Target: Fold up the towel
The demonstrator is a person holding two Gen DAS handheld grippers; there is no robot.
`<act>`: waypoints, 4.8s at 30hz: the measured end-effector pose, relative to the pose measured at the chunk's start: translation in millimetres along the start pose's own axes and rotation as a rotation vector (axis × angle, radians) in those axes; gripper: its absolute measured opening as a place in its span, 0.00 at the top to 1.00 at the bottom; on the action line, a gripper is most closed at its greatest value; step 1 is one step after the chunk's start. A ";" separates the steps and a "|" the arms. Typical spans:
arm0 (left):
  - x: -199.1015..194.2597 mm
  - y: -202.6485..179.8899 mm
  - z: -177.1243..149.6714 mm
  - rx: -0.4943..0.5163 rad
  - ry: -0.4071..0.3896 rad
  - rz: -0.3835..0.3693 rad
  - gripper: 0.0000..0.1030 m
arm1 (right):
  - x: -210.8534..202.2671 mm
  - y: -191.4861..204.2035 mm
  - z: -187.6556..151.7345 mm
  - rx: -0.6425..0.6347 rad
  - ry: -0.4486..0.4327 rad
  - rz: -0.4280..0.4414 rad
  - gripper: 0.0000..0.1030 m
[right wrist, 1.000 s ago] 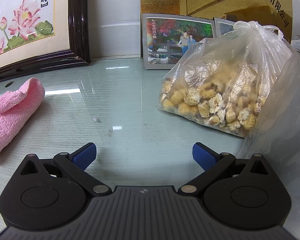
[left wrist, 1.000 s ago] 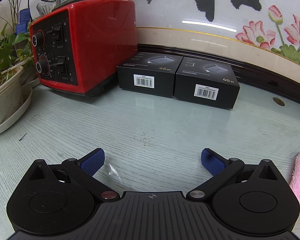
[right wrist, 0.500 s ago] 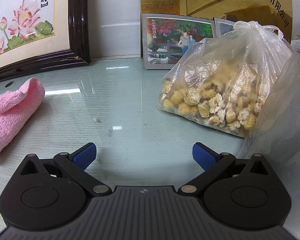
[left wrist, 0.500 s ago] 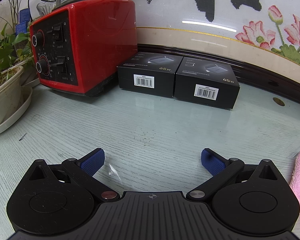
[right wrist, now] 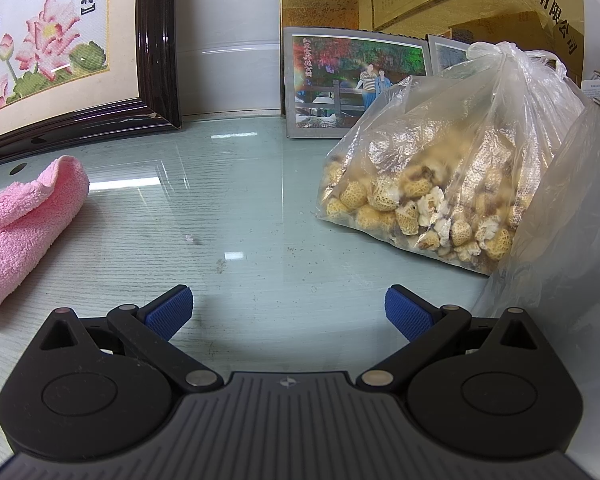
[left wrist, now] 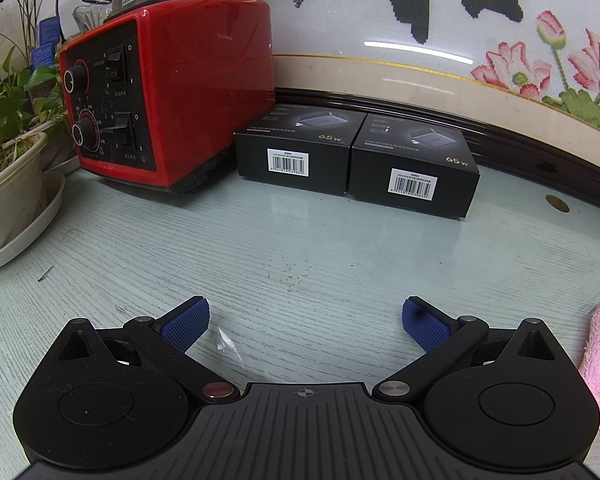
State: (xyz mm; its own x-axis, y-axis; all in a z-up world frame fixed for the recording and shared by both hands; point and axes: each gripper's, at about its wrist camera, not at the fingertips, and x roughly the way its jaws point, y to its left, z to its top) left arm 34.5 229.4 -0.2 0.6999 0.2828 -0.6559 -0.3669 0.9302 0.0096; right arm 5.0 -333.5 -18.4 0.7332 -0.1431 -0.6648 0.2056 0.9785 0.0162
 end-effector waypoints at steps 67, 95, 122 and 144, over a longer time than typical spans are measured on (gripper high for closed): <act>0.3 -0.2 0.2 -0.001 0.000 0.002 0.00 | 2.0 164.6 74.2 -0.110 -0.116 0.440 0.34; 0.4 -0.5 0.2 -0.003 0.000 0.003 0.00 | -0.7 159.6 61.1 -0.039 -0.041 0.625 0.91; -20.1 -5.4 -12.1 0.014 -0.002 -0.149 0.00 | -138.1 42.5 -63.2 -0.145 -0.207 0.657 0.39; -79.4 -106.9 -24.2 0.156 0.137 -0.690 0.00 | -77.7 104.4 -60.2 -0.060 -0.045 0.655 0.56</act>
State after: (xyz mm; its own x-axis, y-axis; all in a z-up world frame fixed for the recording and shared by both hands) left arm 3.3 101.9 32.5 0.6534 -0.4041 -0.6401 0.2301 0.9116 -0.3406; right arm -69.5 -211.3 -10.0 0.7209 0.4799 -0.5000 -0.3279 0.8718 0.3639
